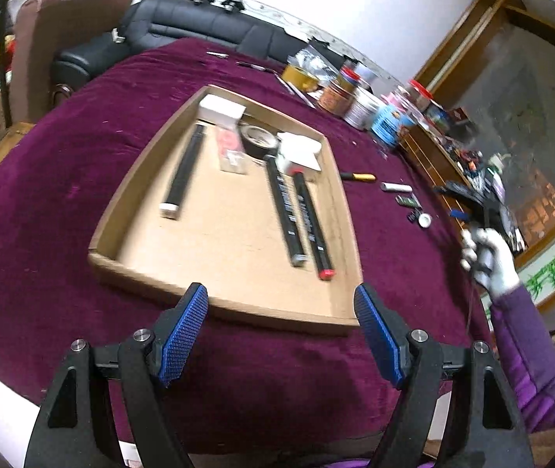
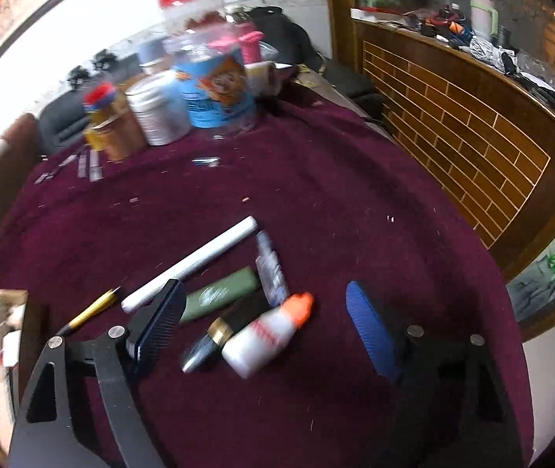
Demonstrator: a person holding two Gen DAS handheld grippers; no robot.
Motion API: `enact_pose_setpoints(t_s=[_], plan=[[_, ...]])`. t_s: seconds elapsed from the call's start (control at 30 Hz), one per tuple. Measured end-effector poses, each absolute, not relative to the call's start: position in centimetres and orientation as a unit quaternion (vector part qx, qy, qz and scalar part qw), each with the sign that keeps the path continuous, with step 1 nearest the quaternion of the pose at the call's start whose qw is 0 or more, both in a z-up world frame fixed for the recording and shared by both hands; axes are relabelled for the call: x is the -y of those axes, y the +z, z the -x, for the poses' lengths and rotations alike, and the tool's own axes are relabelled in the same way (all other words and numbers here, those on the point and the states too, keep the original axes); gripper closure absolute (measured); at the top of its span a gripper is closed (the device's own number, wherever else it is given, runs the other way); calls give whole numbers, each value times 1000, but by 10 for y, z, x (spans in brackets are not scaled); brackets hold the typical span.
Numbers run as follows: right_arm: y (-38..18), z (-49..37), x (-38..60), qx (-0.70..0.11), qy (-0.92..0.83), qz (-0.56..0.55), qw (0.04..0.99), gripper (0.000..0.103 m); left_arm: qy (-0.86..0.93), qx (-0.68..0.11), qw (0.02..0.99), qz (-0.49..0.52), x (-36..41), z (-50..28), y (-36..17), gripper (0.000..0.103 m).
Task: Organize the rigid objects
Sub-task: 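Grasp the white paint marker with the right tool and set it before the left tool, then grasp the white paint marker with the left tool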
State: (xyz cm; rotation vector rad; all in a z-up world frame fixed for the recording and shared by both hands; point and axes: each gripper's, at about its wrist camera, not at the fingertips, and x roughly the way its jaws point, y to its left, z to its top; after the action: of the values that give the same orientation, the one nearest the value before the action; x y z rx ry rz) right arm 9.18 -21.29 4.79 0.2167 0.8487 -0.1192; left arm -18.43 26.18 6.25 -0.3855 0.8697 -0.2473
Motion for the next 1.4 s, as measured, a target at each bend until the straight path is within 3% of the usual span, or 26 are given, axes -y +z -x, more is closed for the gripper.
enact_pose_setpoints(t_s=[0.3,0.33,0.37,0.4,0.43,0.53,0.6,0.93,1.07,1.1,1.17,1.2,1.23,1.4], plan=[[17,-170,209,-481,-52,-160,860,21,-130,-440,875,152,-223,177,60,30],[14,-174,200,-493,-51,-142,857,37,-131,-441,875,148,-221,177,60,30],[12,-175,189,-500,-53,-117,856,42,-133,-441,875,148,-220,176,60,30],[12,-173,173,-498,-57,-72,862,60,-133,-441,875,149,-219,176,60,30],[11,-172,163,-498,-49,-52,864,69,-134,-440,875,150,-219,176,60,30],[12,-154,137,-504,-9,-18,863,87,-135,-439,875,153,-218,176,60,30],[11,-137,123,-514,30,-12,857,91,-140,-440,874,154,-216,177,60,30],[9,-14,98,-555,196,-41,807,91,-165,-438,874,130,-192,187,70,30],[34,18,125,-496,201,-67,842,90,-183,-443,870,113,-168,188,72,30],[45,24,139,-465,186,-76,862,86,-189,-446,868,110,-162,188,72,30],[57,31,167,-425,158,-106,885,68,-201,-453,863,101,-147,188,72,30],[61,33,186,-400,133,-131,897,50,-205,-456,861,96,-140,187,73,30],[62,35,199,-381,111,-150,905,41,-207,-458,860,91,-133,185,73,30],[39,16,253,-340,24,-206,917,41,-202,-468,859,45,-85,169,73,30]])
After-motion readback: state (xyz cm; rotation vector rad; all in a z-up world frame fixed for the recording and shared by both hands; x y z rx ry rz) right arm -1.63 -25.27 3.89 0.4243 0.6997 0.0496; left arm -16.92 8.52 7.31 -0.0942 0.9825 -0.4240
